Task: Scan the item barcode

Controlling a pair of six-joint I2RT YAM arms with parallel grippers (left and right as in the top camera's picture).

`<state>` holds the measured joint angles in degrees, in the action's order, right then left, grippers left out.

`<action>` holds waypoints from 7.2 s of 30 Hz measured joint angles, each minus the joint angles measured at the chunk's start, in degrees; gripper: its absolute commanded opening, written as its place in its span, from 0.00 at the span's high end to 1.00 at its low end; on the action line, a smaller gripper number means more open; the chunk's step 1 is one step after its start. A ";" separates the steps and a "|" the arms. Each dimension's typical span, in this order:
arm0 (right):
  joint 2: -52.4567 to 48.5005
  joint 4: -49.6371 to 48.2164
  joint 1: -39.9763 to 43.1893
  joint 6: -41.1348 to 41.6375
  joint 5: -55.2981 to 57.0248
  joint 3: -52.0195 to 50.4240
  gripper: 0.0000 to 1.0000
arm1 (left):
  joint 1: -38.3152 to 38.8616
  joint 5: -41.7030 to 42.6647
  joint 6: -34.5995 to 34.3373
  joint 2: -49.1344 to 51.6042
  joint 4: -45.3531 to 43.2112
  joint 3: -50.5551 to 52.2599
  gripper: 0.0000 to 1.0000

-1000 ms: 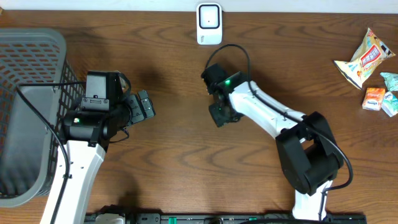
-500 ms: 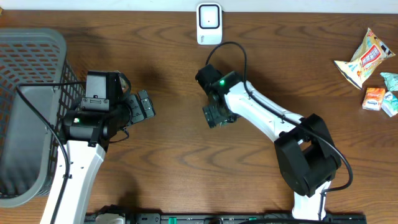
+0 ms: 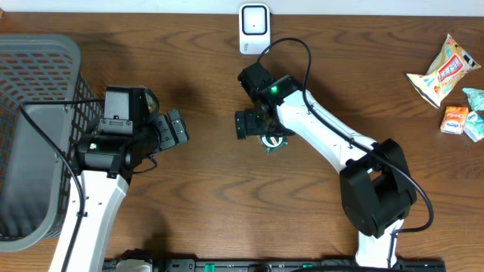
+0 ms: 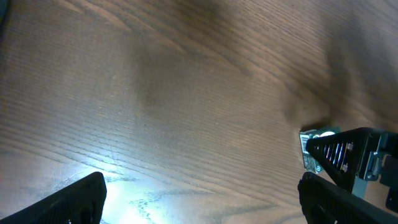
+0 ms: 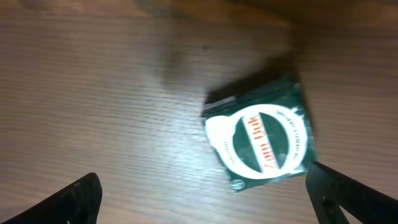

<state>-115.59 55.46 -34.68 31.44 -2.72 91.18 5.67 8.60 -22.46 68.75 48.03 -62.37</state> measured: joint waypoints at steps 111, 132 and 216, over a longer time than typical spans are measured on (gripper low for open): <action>-1.73 -55.54 6.25 1.33 26.77 1.42 0.37 | 0.00 0.02 0.00 0.00 0.02 0.00 0.02; -9.66 -47.17 6.97 -6.29 9.73 6.58 0.26 | 0.00 0.02 0.00 0.00 0.00 0.00 0.02; -27.78 -22.88 6.29 -18.86 9.27 26.53 0.57 | 0.00 0.00 0.00 0.00 0.02 0.00 0.02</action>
<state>-143.37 32.58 -28.38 12.58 6.55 117.71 5.67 8.60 -22.46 68.75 48.05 -62.37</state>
